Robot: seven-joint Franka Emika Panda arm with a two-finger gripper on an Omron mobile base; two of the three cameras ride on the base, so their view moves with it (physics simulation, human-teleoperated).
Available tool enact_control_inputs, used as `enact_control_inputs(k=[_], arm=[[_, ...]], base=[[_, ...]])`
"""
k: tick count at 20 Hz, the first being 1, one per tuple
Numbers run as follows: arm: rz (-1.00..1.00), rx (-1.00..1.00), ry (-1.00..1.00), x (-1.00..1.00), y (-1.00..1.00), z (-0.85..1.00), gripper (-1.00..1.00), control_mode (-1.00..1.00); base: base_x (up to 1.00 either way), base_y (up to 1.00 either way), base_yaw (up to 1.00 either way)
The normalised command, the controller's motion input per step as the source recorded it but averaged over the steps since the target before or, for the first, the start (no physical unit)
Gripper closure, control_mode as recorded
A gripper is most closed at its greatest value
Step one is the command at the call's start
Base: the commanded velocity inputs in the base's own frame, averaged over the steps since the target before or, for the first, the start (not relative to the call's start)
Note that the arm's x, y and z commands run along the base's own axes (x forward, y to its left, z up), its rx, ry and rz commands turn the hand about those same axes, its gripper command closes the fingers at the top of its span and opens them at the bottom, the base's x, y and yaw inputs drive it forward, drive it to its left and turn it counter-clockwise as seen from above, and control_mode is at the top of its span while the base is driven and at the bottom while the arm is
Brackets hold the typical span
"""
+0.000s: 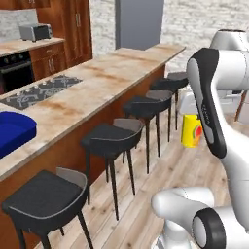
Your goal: There is a tray on the dining counter. Grab the cup, mug, and pitcher and place them on the tray. The pitcher may be placed next to the tray if it cannot fit the tray.
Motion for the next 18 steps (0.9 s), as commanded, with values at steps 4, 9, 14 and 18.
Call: enact_control_inputs(k=[4,9,14,18], arm=[[0.00,0.00,0.00,0.00,0.00,0.00,1.00,1.00],[0.00,0.00,0.00,0.00,0.00,0.00,1.00,1.00],[0.00,0.00,0.00,0.00,0.00,0.00,1.00,1.00],[0.00,0.00,0.00,0.00,0.00,0.00,1.00,1.00]], base=[[0.49,-0.26,0.71],[0.41,-0.02,0.71],[0.31,0.05,0.70],[0.24,0.00,0.72]])
